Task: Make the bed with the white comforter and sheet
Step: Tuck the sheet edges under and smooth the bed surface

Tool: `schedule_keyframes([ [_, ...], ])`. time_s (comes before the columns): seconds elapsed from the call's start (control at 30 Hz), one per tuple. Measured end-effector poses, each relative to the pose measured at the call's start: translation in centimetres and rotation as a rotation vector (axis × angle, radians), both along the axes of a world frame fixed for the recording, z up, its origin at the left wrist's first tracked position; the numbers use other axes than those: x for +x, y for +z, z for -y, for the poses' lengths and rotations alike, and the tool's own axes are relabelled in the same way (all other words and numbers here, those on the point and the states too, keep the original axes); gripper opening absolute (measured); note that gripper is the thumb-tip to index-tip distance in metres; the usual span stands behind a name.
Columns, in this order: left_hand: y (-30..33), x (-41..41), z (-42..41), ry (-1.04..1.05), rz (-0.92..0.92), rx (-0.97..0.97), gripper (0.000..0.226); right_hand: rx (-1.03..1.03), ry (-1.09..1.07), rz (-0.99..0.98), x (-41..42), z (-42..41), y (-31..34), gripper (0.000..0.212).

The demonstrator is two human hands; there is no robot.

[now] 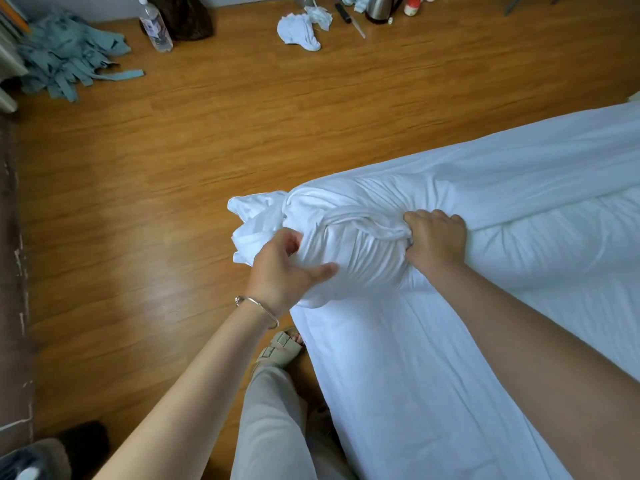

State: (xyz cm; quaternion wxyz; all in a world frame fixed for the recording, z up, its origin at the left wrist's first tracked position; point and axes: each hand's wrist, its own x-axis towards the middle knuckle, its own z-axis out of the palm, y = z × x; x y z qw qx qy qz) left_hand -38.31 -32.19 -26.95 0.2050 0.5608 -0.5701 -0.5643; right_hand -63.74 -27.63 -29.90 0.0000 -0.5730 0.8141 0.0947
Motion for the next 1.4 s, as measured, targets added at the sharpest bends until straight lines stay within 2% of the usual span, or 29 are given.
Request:
schedule_keyframes([
  [0.03,0.5,-0.1,0.2,0.019,0.016,0.059,0.049,0.0,0.001,-0.005,0.0,0.0,-0.1,0.029],
  [0.07,1.0,-0.3,0.3,-0.002,0.058,0.019,0.045,-0.003,-0.001,-0.006,0.0,0.1,-0.1,0.028],
  [0.13,1.5,-1.0,0.0,-0.151,0.134,-0.393,0.03,-0.014,0.002,-0.003,0.0,0.2,-0.1,0.026],
  [0.2,1.0,-1.3,-1.5,-0.387,0.145,-0.816,0.022,-0.019,0.01,-0.004,0.0,0.4,-0.1,0.023],
  [0.23,0.0,-0.8,-2.6,-0.512,0.179,-0.915,0.022,-0.014,0.015,-0.001,-0.1,0.3,-0.1,0.024],
  [0.27,-1.4,0.3,-3.8,-0.609,0.218,-0.932,0.024,-0.011,0.022,-0.001,-0.1,0.3,-0.1,0.025],
  [0.3,-3.3,1.7,-5.0,-0.656,0.258,-0.874,0.025,-0.018,0.036,-0.007,-0.1,0.0,-0.2,0.029],
  [0.4,-8.5,5.8,-6.6,-0.584,0.339,-0.594,0.039,-0.016,0.094,-0.036,0.2,-1.0,-0.3,0.042],
  [0.47,-10.5,6.5,-4.9,-0.618,0.383,-0.57,0.037,-0.027,0.11,-0.046,0.2,-1.4,-0.5,0.043],
  [0.53,-11.0,6.5,-2.1,-0.557,0.414,-0.574,0.035,-0.062,0.119,-0.07,0.2,-1.5,-0.5,0.044],
  [0.63,-10.2,5.3,0.8,-0.256,0.345,-0.363,0.043,-0.108,0.12,-0.105,0.2,-1.9,-0.6,0.043],
  [0.73,-10.0,2.1,3.3,0.009,0.373,-0.116,0.042,-0.186,0.153,-0.136,0.0,-2.3,-0.8,0.039],
  [0.87,-10.4,-0.1,6.8,0.235,0.429,-0.044,0.033,-0.225,0.152,-0.139,-0.2,-2.2,-1.2,0.037],
  [0.93,-10.7,-0.3,8.0,0.193,0.496,-0.049,0.043,-0.209,0.149,-0.143,-0.2,-2.0,-1.3,0.036],
  [1.07,-12.6,-0.5,11.2,0.061,0.607,0.159,0.067,-0.183,0.173,-0.151,-0.5,-1.7,-1.1,0.036],
  [1.1,-12.9,-0.4,11.8,0.0,0.648,0.129,0.064,-0.183,0.182,-0.147,-0.5,-1.6,-1.0,0.034],
  [1.17,-13.9,-0.4,11.9,-0.059,0.706,-0.014,0.041,-0.18,0.186,-0.132,-0.4,-1.5,-0.8,0.032],
  [1.2,-14.2,-0.4,11.7,-0.042,0.702,-0.03,0.03,-0.162,0.183,-0.126,-0.3,-1.4,-0.8,0.033],
  [1.27,-14.7,0.1,11.5,-0.02,0.695,0.034,0.031,-0.11,0.17,-0.124,-0.3,-1.3,-0.9,0.039],
  [1.33,-15.3,0.4,12.1,-0.014,0.624,0.071,0.031,-0.053,0.155,-0.108,-0.5,-1.2,-1.0,0.045],
  [1.4,-15.8,0.1,13.0,0.039,0.47,0.032,0.022,0.009,0.136,-0.094,-0.6,-0.6,-1.0,0.048],
])
